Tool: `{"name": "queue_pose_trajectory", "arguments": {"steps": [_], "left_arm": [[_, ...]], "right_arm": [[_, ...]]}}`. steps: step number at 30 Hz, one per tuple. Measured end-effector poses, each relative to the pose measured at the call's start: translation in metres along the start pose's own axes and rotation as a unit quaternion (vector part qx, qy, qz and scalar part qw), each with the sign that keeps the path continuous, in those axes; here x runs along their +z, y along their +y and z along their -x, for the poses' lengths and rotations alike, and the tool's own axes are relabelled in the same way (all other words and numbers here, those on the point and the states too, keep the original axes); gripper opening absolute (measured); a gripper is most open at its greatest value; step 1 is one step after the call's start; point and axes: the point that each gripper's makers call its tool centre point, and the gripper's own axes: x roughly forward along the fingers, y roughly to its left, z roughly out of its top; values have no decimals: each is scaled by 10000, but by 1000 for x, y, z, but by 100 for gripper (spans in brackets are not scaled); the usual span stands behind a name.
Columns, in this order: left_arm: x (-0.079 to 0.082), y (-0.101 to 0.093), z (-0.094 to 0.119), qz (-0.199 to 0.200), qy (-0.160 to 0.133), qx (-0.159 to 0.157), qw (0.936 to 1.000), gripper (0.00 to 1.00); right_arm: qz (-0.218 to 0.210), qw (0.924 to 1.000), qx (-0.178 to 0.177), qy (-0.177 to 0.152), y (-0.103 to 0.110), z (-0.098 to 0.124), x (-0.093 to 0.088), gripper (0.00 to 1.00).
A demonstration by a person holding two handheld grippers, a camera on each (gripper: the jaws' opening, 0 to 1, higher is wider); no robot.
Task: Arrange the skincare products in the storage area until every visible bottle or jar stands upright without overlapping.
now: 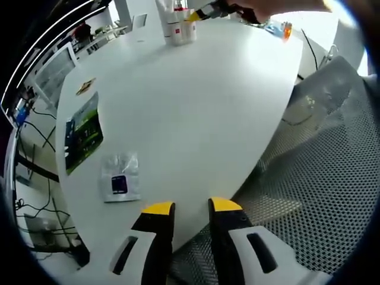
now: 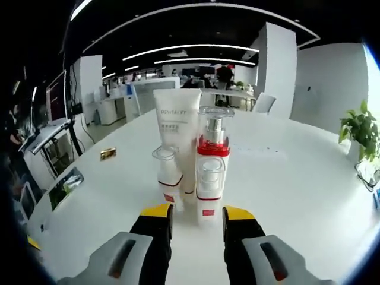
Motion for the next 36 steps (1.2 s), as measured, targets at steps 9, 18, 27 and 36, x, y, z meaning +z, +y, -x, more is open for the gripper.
{"name": "queue_pose_trajectory", "arguments": {"steps": [9,18,27,36], "left_arm": [[8,-3,2,11,-187,-76,9998,25],[32,-18,7,532,-859,-533,9935,37],[48,-6,21,830,-1177,-496,9883,51],[84,33,32,773,-1479,-183,9858,55]], "right_arm": [[-371,9960,812,-27,51,66,-26,46],[-237,9789,2025,-120,110,127,-42,70],[464,9719,2304,95,135,159,-60,91],[1413,9716,1889,-170,130,172,-64,80]]}}
